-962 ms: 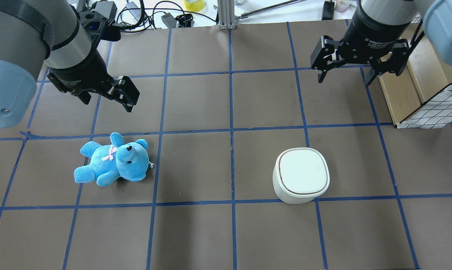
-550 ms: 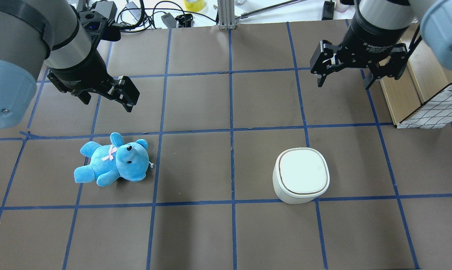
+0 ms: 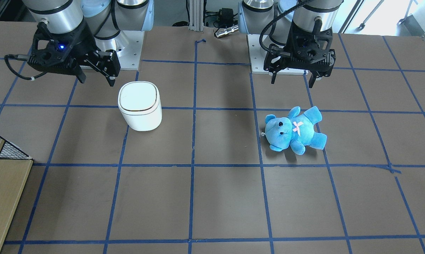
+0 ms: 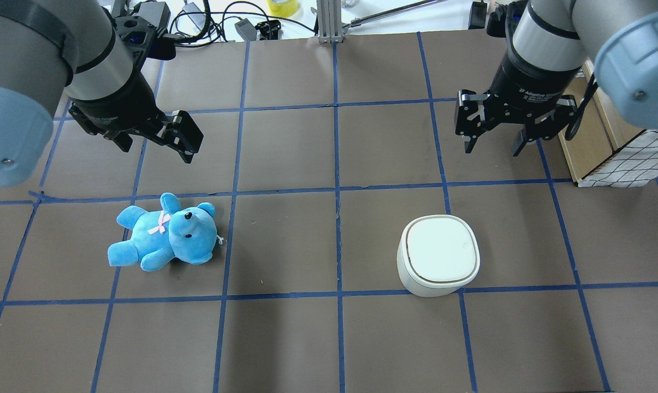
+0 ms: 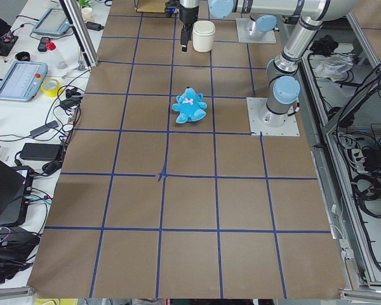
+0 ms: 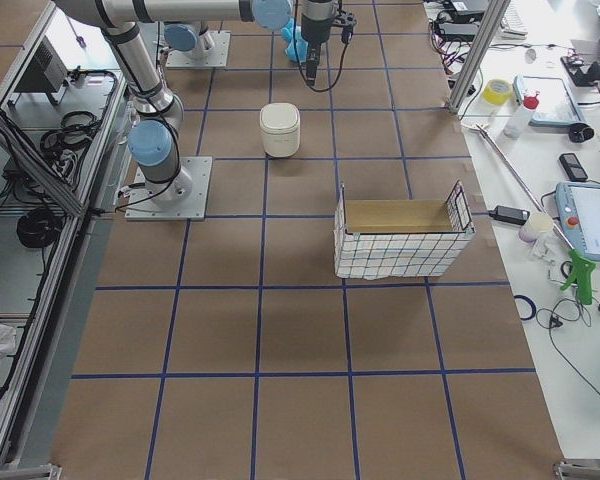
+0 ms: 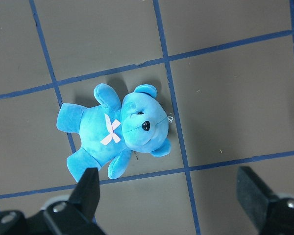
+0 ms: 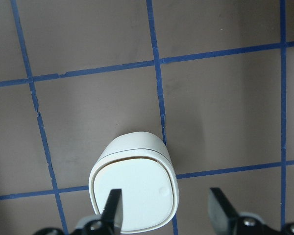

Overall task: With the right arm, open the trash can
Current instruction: 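Lower the right gripper toward the white trash can's lid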

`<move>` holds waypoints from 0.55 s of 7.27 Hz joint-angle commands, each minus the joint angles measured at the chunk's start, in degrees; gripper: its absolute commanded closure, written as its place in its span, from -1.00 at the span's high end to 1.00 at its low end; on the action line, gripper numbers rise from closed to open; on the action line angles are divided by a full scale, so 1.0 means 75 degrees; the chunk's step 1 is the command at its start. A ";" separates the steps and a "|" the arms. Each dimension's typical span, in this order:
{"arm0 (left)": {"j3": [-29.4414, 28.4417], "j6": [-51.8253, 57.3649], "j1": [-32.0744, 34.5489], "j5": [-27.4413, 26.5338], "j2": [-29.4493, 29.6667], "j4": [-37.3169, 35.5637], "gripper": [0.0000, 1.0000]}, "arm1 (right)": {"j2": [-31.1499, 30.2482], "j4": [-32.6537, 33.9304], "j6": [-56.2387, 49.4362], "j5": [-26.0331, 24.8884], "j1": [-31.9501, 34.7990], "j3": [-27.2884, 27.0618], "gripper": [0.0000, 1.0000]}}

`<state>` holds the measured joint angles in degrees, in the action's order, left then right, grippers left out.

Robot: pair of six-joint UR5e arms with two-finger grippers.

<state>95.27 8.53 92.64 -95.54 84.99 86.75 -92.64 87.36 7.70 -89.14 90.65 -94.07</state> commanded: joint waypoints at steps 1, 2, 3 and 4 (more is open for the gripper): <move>0.0000 0.0000 0.0000 0.0000 0.0000 0.0000 1.00 | 0.0001 0.0000 -0.0019 0.0014 -0.0005 -0.0580 -0.60; 0.0000 0.0000 0.0000 0.0000 0.0000 0.0000 1.00 | 0.0001 0.0000 -0.0007 0.0014 -0.0005 -0.0792 -0.63; 0.0000 0.0000 0.0000 0.0000 0.0000 0.0000 1.00 | 0.0001 0.0000 -0.0007 0.0002 0.0007 -0.0991 -0.71; 0.0000 0.0000 0.0000 0.0000 0.0000 0.0000 1.00 | 0.0001 0.0012 -0.0031 0.0048 0.0007 -0.1295 -0.75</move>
<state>95.27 8.53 92.64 -95.54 84.99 86.75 -92.64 87.38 7.61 -89.02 90.66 -101.14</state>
